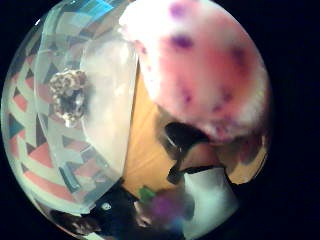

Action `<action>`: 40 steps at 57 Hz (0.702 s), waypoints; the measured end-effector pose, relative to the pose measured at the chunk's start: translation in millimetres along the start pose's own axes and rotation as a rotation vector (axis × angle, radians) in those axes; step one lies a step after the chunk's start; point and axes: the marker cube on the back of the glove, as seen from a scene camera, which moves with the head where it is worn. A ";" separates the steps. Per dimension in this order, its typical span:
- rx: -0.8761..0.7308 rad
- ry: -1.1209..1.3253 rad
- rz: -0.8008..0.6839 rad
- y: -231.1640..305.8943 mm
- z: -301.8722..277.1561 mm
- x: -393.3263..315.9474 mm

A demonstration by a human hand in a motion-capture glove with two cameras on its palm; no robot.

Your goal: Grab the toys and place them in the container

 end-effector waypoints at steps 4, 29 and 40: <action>0.085 -0.034 0.010 -4.9 8.2 4.6; 0.232 -0.009 -0.005 22.3 -15.5 0.5; 0.319 0.015 0.004 58.5 -84.2 -8.0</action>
